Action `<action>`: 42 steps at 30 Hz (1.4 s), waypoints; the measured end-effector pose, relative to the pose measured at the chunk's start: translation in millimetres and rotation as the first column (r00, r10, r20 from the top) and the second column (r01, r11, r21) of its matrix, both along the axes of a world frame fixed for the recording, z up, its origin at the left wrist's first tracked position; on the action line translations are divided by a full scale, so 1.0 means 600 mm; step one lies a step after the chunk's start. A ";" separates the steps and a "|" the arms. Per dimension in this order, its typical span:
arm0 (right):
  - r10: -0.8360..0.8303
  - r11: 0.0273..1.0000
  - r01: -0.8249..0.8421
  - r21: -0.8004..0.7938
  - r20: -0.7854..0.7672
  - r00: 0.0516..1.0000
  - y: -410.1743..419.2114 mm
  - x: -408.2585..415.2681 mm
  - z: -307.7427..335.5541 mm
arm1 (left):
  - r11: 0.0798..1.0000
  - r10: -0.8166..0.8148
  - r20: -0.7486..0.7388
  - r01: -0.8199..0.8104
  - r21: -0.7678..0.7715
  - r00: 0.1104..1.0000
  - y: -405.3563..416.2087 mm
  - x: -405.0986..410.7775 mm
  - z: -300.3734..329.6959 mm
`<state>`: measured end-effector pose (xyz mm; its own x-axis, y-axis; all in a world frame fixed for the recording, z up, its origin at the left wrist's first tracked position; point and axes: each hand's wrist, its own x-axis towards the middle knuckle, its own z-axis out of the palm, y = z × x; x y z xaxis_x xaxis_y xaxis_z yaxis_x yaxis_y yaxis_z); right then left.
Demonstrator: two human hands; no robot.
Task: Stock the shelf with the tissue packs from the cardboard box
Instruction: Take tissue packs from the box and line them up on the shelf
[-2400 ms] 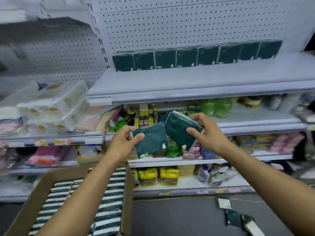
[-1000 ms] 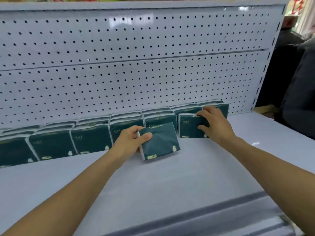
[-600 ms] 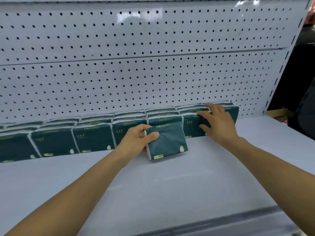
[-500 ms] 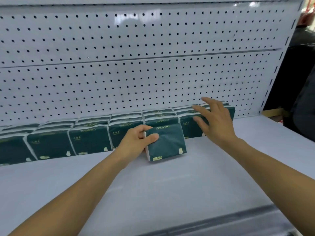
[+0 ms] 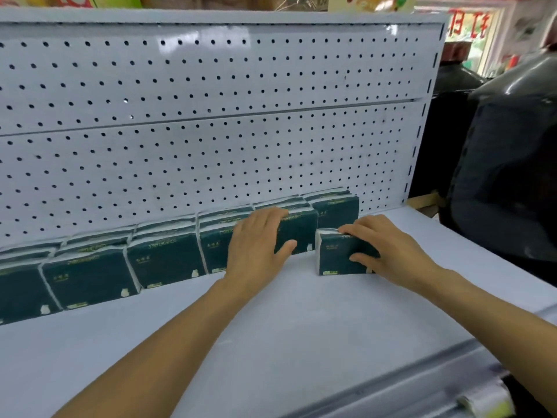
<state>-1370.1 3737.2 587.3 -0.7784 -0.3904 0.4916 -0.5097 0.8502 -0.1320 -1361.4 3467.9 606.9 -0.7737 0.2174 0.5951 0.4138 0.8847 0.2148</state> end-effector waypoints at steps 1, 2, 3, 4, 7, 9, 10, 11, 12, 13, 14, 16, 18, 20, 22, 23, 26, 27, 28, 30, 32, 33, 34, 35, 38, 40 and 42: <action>-0.035 0.999 0.035 -0.006 -0.007 0.999 0.015 -0.009 -0.001 | 0.995 0.028 -0.016 -0.029 -0.100 0.999 0.003 -0.014 0.000; -0.069 0.997 0.069 -0.019 -0.006 0.998 0.027 -0.020 -0.001 | 0.977 0.056 -0.014 -0.058 -0.203 0.998 0.005 -0.028 -0.002; -0.094 0.995 0.094 -0.035 -0.002 0.996 0.035 -0.031 -0.002 | 0.948 0.091 -0.003 -0.088 -0.306 0.996 0.007 -0.042 -0.005; -0.110 0.992 0.110 -0.054 0.003 0.994 0.039 -0.043 -0.003 | 0.912 0.127 0.011 -0.112 -0.395 0.992 0.009 -0.052 -0.008; -0.137 0.987 0.137 -0.078 0.011 0.991 0.034 -0.075 -0.005 | 0.849 0.183 0.024 -0.146 -0.507 0.983 0.012 -0.075 -0.014; -0.135 0.987 0.135 -0.082 0.003 0.991 0.024 -0.094 -0.007 | 0.834 0.199 0.019 -0.159 -0.528 0.980 0.012 -0.082 -0.017; -0.130 0.988 0.129 -0.087 0.001 0.992 0.019 -0.103 -0.008 | 0.827 0.206 0.012 -0.167 -0.536 0.978 0.013 -0.085 -0.018; -0.122 0.988 0.121 -0.092 -0.003 0.993 0.014 -0.110 -0.010 | 0.825 0.206 0.005 -0.171 -0.539 0.978 0.013 -0.087 -0.019; -0.114 0.989 0.113 -0.096 -0.006 0.993 0.008 -0.117 -0.012 | 0.825 0.203 -0.002 -0.172 -0.538 0.979 0.014 -0.087 -0.020; -0.109 0.989 0.108 -0.098 -0.006 0.994 0.002 -0.122 -0.012 | 0.828 0.198 -0.005 -0.169 -0.535 0.980 0.014 -0.088 -0.020; -0.108 0.990 0.107 -0.096 -0.002 0.994 -0.004 -0.126 -0.011 | 0.830 0.193 -0.005 -0.166 -0.532 0.981 0.014 -0.088 -0.020; -0.113 0.990 0.113 -0.080 0.007 0.994 -0.012 -0.134 -0.009 | 0.832 0.186 0.003 -0.156 -0.533 0.983 0.013 -0.089 -0.019; -0.110 0.991 0.111 -0.076 0.012 0.994 -0.016 -0.140 -0.007 | 0.837 0.181 0.017 -0.145 -0.527 0.983 0.013 -0.091 -0.018; -0.096 0.991 0.097 -0.089 0.015 0.995 -0.017 -0.142 -0.007 | 0.843 0.178 0.025 -0.139 -0.519 0.984 0.013 -0.093 -0.018; -0.086 0.992 0.088 -0.088 0.021 0.996 -0.018 -0.143 -0.006 | 0.844 0.176 0.019 -0.141 -0.517 0.984 0.013 -0.094 -0.020; -0.084 0.993 0.086 -0.082 0.026 0.996 -0.019 -0.141 -0.004 | 0.842 0.179 0.014 -0.146 -0.519 0.984 0.013 -0.093 -0.021; -0.096 0.995 0.097 -0.030 0.049 0.994 -0.021 -0.138 0.007 | 0.834 0.187 0.012 -0.153 -0.530 0.982 0.016 -0.088 -0.016; -0.116 0.993 0.116 0.001 0.053 0.992 -0.024 -0.135 0.012 | 0.837 0.186 0.016 -0.149 -0.527 0.982 0.017 -0.086 -0.012; -0.146 0.989 0.144 0.027 0.060 0.988 -0.028 -0.131 0.018 | 0.844 0.182 0.022 -0.145 -0.517 0.983 0.019 -0.083 -0.008; -0.207 0.978 0.204 0.041 0.082 0.975 -0.041 -0.113 0.031 | 0.863 0.178 0.034 -0.140 -0.485 0.983 0.021 -0.072 0.002; -0.226 0.974 0.225 0.016 0.065 0.972 -0.057 -0.087 0.041 | 0.882 0.177 0.027 -0.147 -0.448 0.984 0.020 -0.054 0.012; -0.214 0.977 0.214 -0.007 0.027 0.976 -0.064 -0.069 0.044 | 0.890 0.175 0.011 -0.154 -0.429 0.984 0.019 -0.039 0.017; -0.193 0.981 0.192 -0.037 -0.022 0.981 -0.070 -0.049 0.047 | 0.899 0.170 -0.007 -0.158 -0.409 0.985 0.018 -0.021 0.021; -0.168 0.984 0.163 -0.071 -0.075 0.983 -0.074 -0.026 0.048 | 0.908 0.164 -0.024 -0.161 -0.386 0.986 0.015 -0.001 0.023; -0.099 0.983 0.060 -0.175 -0.220 0.971 -0.088 0.051 0.040 | 0.951 0.160 -0.083 -0.176 -0.255 0.984 0.002 0.072 0.022; -0.072 0.980 0.017 -0.200 -0.271 0.960 -0.100 0.103 0.029 | 0.966 0.176 -0.141 -0.198 -0.168 0.974 -0.011 0.129 0.016; -0.056 0.980 0.000 -0.200 -0.277 0.959 -0.115 0.152 0.014 | 0.965 0.206 -0.195 -0.232 -0.123 0.959 -0.024 0.189 0.002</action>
<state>-1279.0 3668.4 595.9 -0.6072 -0.2447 0.7559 -0.5266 0.8364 -0.1522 -1248.0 3453.5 608.0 -0.6955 0.1473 0.7033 0.2261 0.9739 0.0196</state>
